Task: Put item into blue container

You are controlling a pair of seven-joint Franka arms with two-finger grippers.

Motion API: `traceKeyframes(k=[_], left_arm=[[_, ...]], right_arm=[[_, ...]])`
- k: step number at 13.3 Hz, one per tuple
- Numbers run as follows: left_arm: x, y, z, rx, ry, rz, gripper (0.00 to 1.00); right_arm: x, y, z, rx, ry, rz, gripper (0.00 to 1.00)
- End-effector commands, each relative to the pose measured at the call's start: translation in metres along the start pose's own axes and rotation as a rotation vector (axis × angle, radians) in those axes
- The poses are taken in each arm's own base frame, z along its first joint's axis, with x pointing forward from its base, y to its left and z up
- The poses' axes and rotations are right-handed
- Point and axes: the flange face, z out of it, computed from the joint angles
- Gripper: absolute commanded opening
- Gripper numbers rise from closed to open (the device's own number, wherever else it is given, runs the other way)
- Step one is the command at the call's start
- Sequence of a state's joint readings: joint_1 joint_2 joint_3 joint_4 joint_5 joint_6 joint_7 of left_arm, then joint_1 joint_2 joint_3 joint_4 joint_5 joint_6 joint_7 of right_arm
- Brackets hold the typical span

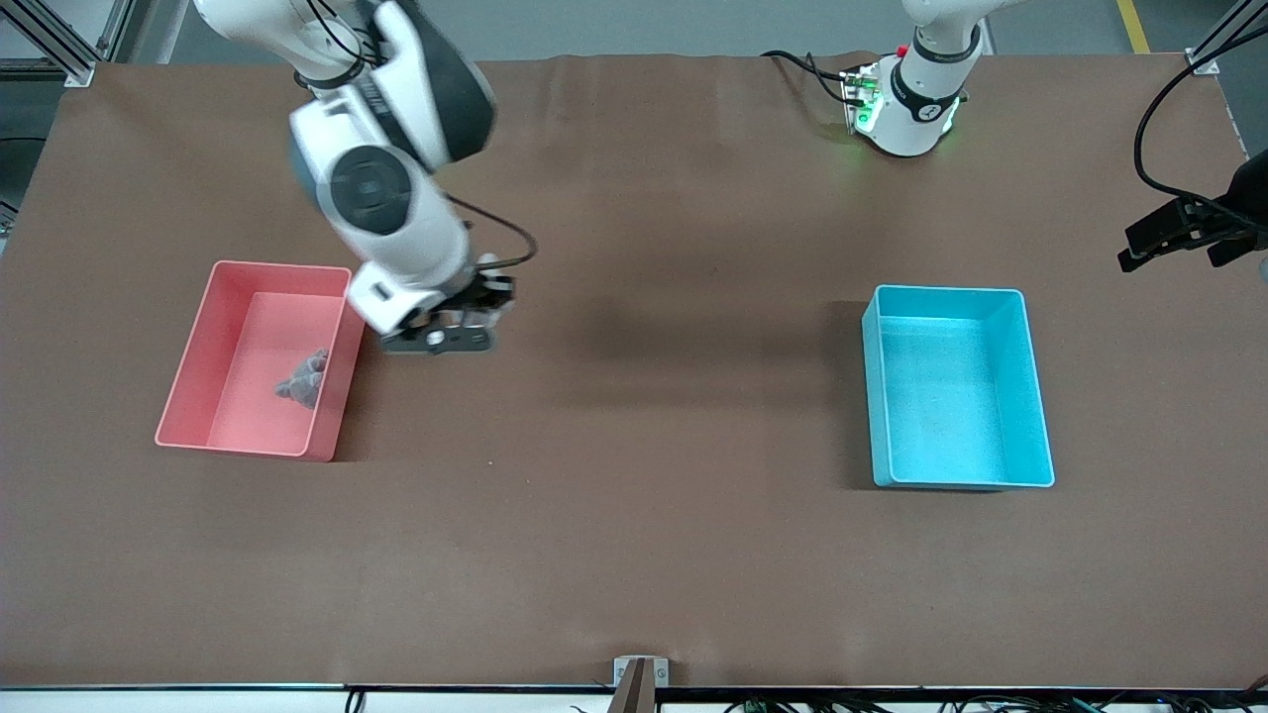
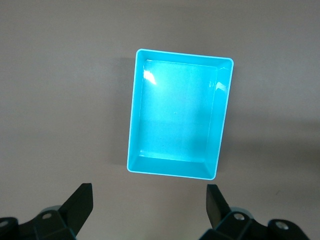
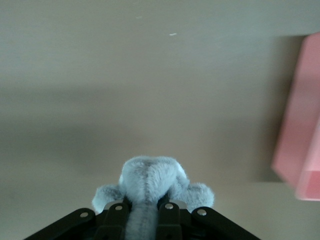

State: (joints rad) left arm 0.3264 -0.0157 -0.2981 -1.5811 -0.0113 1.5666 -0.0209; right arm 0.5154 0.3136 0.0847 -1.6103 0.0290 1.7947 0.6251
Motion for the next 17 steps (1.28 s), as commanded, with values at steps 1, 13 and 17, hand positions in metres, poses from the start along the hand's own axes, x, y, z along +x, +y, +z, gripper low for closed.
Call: traceKeyframes(k=[1, 13, 17], left_arm=[[0.006, 0.000, 0.006, 0.010, -0.009, 0.009, 1.00], [0.044, 0.046, 0.081, -0.037, -0.082, 0.086, 1.00], [0.064, 0.102, 0.136, -0.063, -0.097, 0.100, 1.00]], right_arm=[[-0.018, -0.069, 0.044, 0.042, 0.025, 0.097, 0.04], [-0.063, -0.201, 0.201, 0.115, 0.095, 0.156, 0.11], [-0.060, -0.198, 0.190, 0.119, 0.096, 0.158, 1.00]])
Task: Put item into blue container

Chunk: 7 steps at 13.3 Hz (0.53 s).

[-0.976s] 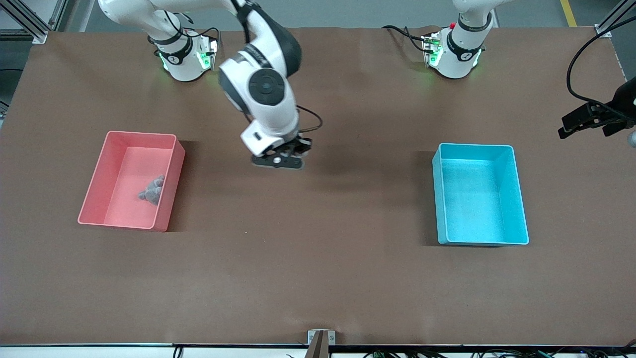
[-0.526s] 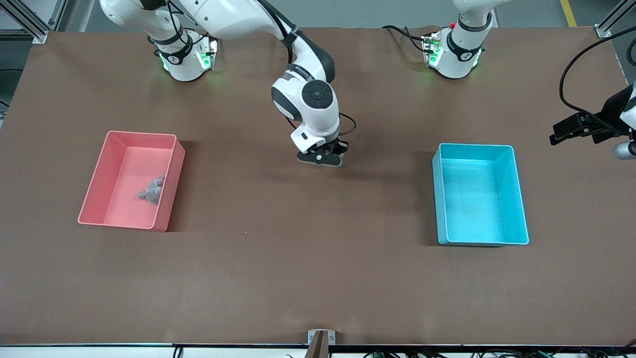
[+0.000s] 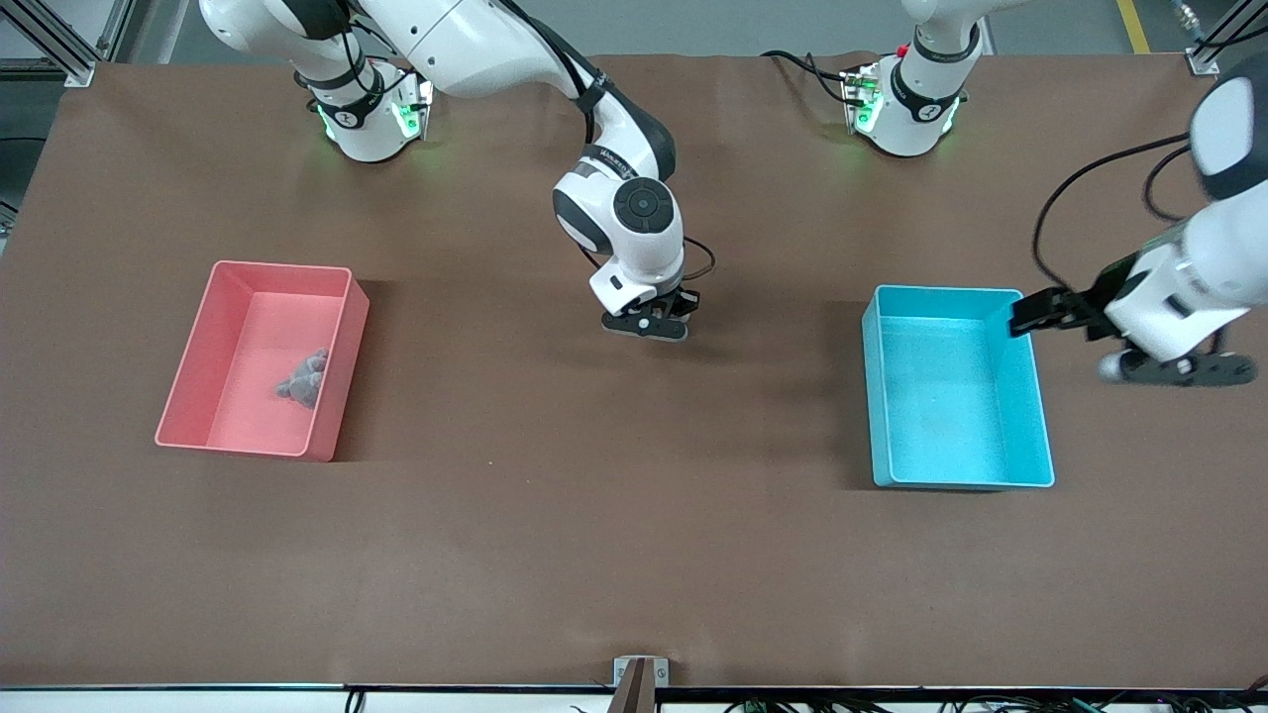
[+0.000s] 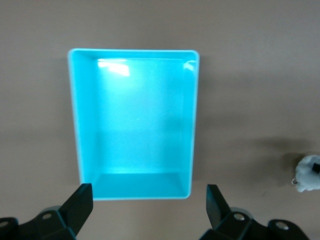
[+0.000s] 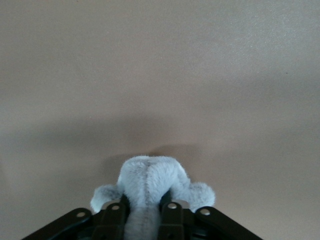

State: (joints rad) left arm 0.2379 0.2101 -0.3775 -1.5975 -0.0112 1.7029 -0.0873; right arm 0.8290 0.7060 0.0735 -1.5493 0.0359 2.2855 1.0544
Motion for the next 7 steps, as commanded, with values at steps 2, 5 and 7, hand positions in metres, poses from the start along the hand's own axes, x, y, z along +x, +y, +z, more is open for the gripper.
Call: traceKeyframes(k=[2, 5, 7], left_arm=[[0.013, 0.046, 0.042, 0.006, 0.007, -0.004, 1.00], [0.014, 0.085, 0.086, 0.001, -0.026, -0.123, 1.00], [0.013, 0.117, 0.123, -0.006, -0.043, -0.150, 1.00]], right_arm=[[0.008, 0.006, -0.050, -0.031, -0.007, 0.010, 1.00], [0.034, 0.047, -0.145, -0.085, -0.034, 0.018, 1.00], [0.058, 0.094, -0.201, -0.128, -0.076, -0.043, 1.00]])
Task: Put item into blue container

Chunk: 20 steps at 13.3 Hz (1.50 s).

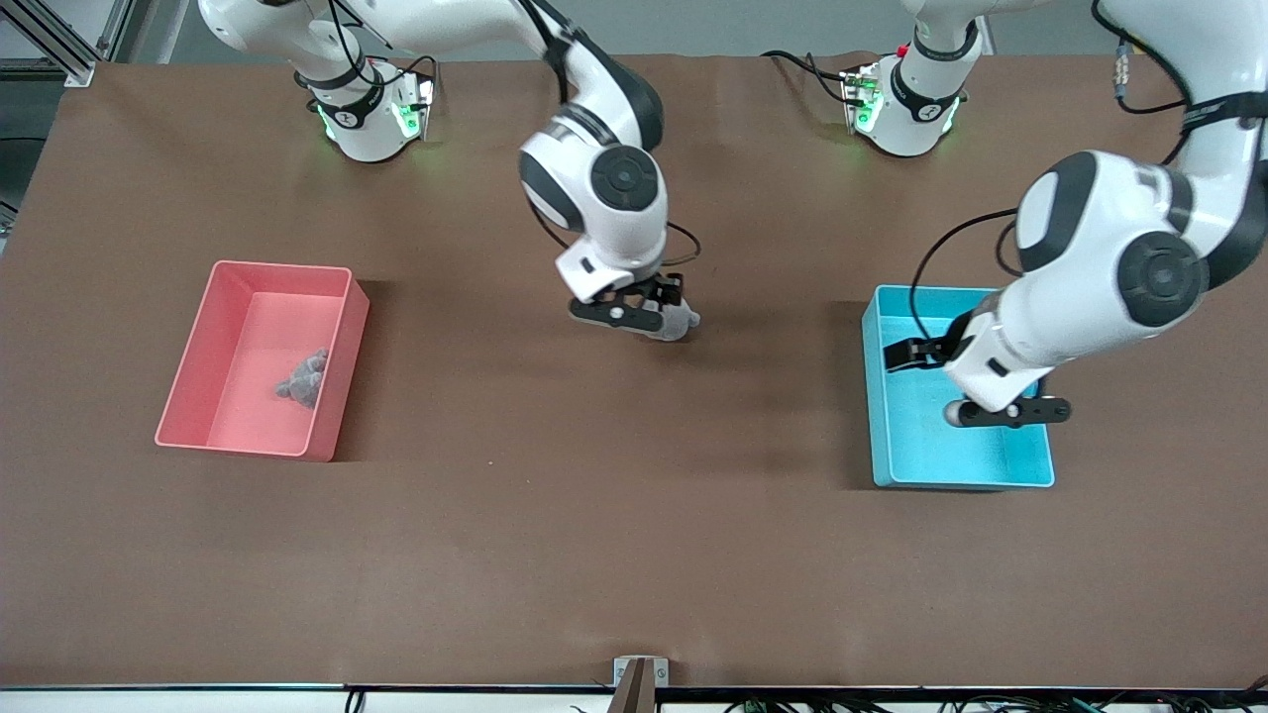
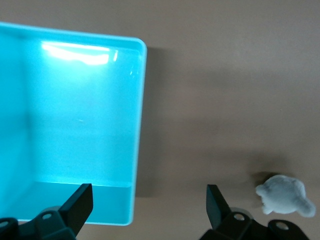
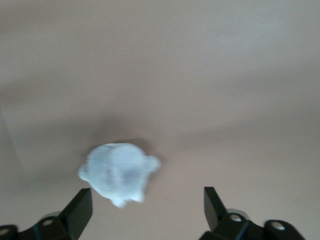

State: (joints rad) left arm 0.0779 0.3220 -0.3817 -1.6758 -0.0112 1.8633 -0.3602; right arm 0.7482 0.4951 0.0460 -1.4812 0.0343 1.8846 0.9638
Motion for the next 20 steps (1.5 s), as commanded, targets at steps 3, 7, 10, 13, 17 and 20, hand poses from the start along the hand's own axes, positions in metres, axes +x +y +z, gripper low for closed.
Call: traceKeyframes(k=[3, 7, 10, 13, 17, 20], left_arm=[[-0.020, 0.105, 0.080, -0.006, -0.007, -0.207, 1.00], [-0.059, 0.204, 0.161, -0.047, -0.016, -0.406, 1.00], [-0.100, 0.254, 0.198, -0.036, -0.035, -0.502, 1.00], [-0.123, 0.272, 0.208, -0.018, -0.045, -0.532, 0.95], [-0.142, 0.278, 0.238, 0.023, -0.071, -0.539, 0.88], [-0.148, 0.277, 0.250, 0.044, -0.081, -0.537, 0.74]], right_arm=[[0.039, 0.135, -0.109, -0.053, -0.078, -0.076, 1.00], [0.093, 0.278, -0.144, -0.020, -0.121, -0.237, 1.00], [0.139, 0.369, -0.132, 0.016, -0.125, -0.301, 1.00], [0.176, 0.438, -0.089, 0.056, -0.056, -0.465, 1.00], [0.199, 0.486, -0.014, 0.061, 0.019, -0.716, 1.00], [0.198, 0.505, 0.028, 0.039, 0.084, -0.987, 1.00]])
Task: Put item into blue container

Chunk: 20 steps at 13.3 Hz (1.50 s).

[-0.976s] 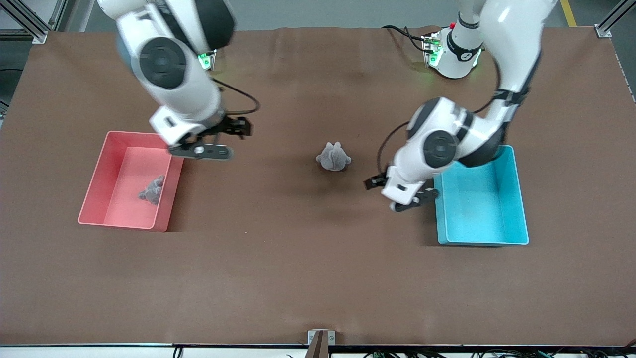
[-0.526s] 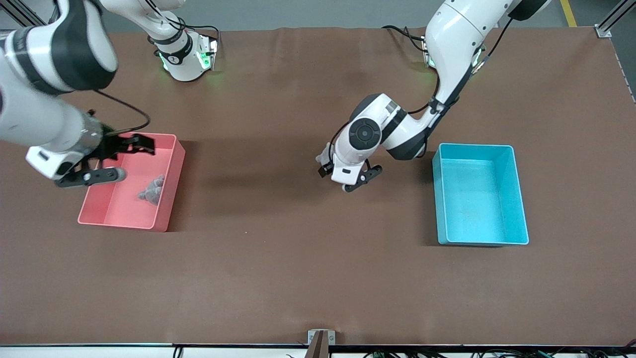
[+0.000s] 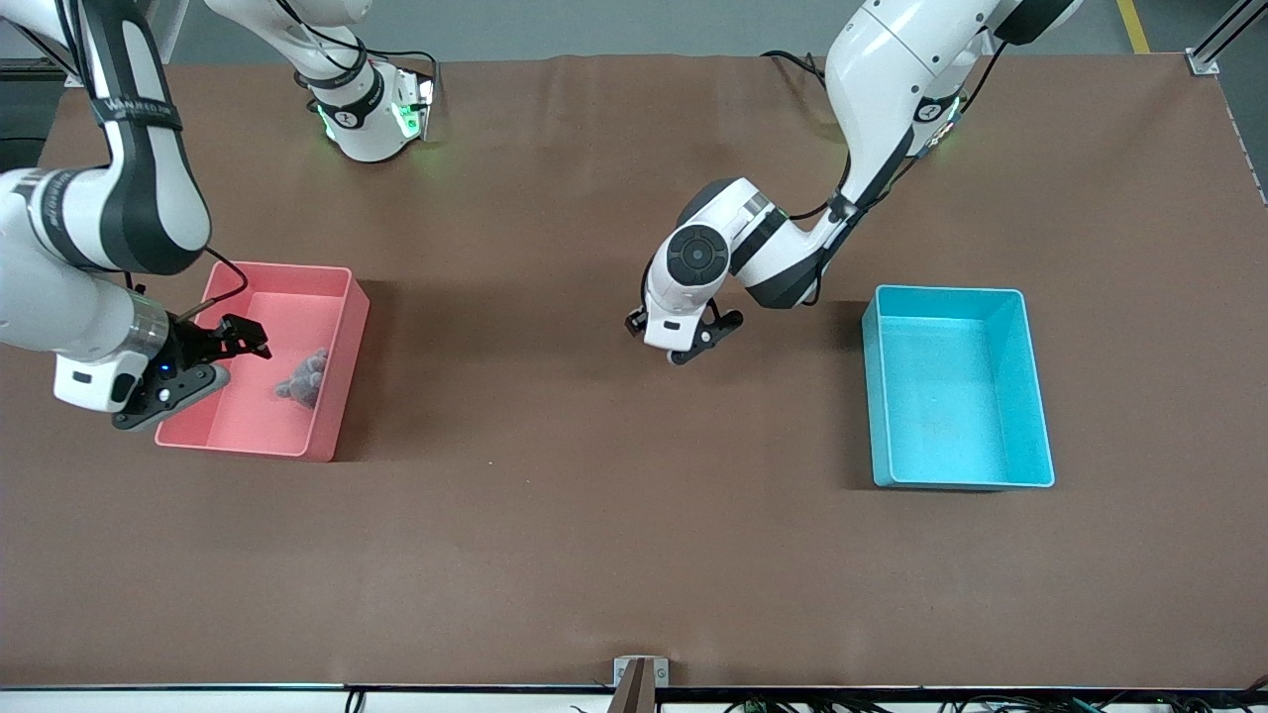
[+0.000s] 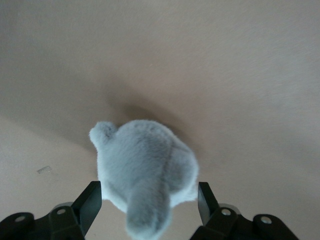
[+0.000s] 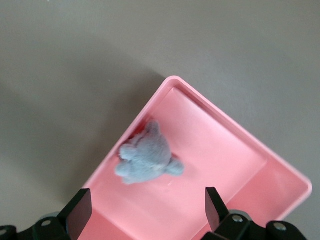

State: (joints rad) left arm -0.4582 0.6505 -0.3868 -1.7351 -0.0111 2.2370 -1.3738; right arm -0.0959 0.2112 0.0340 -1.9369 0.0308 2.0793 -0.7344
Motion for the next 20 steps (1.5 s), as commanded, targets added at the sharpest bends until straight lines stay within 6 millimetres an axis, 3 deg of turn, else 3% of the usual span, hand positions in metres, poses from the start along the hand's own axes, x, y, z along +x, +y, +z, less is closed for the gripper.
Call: traceKeyframes(k=[1, 3, 5, 9, 11, 13, 15, 19, 20], left_arm=[[-0.001, -0.002, 0.008, 0.013, 0.016, -0.009, 0.62], [0.000, -0.001, 0.009, 0.014, 0.014, -0.005, 0.29], [0.002, -0.001, 0.010, 0.013, 0.014, -0.008, 0.05], [0.013, -0.002, 0.003, 0.003, 0.023, -0.014, 0.00], [0.023, -0.001, -0.011, -0.006, 0.052, -0.015, 0.00], [0.040, -0.009, -0.053, -0.019, 0.075, -0.043, 0.00], [0.063, -0.025, -0.114, -0.057, 0.115, -0.083, 0.00], [0.144, -0.082, -0.196, -0.036, 0.242, -0.044, 0.00], [0.177, -0.105, -0.214, -0.043, 0.253, -0.016, 0.00]], right_arm=[[-0.019, 0.006, 0.023, -0.031, 0.028, -0.211, 1.00], [-0.028, 0.013, 0.039, -0.027, 0.025, -0.249, 1.00], [-0.040, 0.012, 0.057, -0.015, 0.016, -0.244, 1.00], [-0.051, 0.003, 0.090, -0.046, 0.055, -0.276, 1.00], [-0.055, -0.002, 0.098, 0.005, 0.091, -0.211, 1.00], [-0.058, -0.005, 0.103, 0.034, 0.109, -0.173, 1.00], [-0.061, -0.007, 0.108, 0.059, 0.123, -0.143, 1.00], [-0.063, -0.008, 0.125, 0.099, 0.139, -0.092, 1.00], [-0.064, -0.008, 0.130, 0.095, 0.142, -0.085, 1.00]])
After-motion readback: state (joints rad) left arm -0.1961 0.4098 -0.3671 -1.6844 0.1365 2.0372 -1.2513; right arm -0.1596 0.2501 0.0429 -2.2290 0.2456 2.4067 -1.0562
